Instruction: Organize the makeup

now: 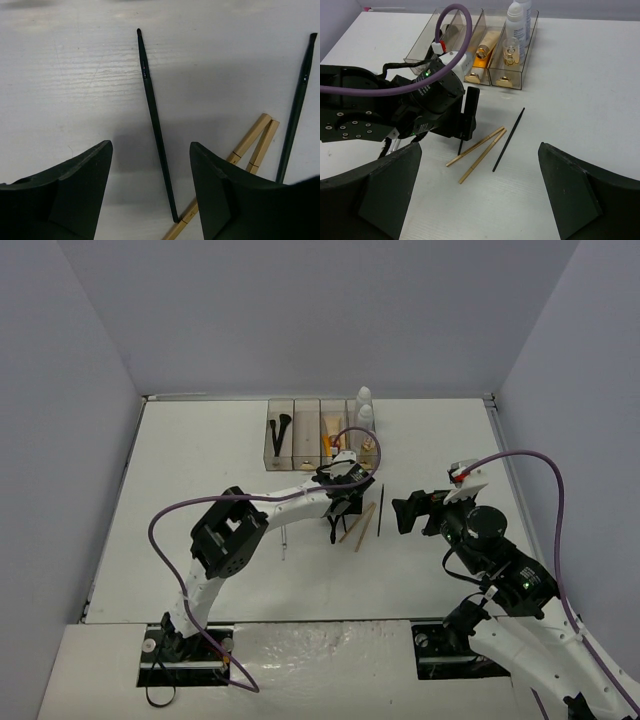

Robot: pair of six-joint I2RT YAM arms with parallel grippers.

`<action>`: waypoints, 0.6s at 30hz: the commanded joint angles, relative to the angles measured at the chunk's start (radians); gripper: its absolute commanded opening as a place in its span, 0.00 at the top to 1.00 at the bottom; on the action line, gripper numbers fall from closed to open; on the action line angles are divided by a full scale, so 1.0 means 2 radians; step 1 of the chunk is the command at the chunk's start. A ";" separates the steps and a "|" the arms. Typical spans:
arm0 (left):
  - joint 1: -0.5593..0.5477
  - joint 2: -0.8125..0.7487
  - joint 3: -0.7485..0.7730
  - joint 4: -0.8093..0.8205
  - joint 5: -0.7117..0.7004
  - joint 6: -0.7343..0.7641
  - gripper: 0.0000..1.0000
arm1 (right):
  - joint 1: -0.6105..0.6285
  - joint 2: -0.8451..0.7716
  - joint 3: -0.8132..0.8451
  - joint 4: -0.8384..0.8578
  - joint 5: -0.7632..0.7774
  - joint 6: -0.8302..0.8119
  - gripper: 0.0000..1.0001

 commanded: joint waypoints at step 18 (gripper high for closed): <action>0.002 -0.062 -0.067 -0.025 -0.025 0.023 1.00 | 0.009 0.004 -0.002 0.025 0.020 0.004 0.00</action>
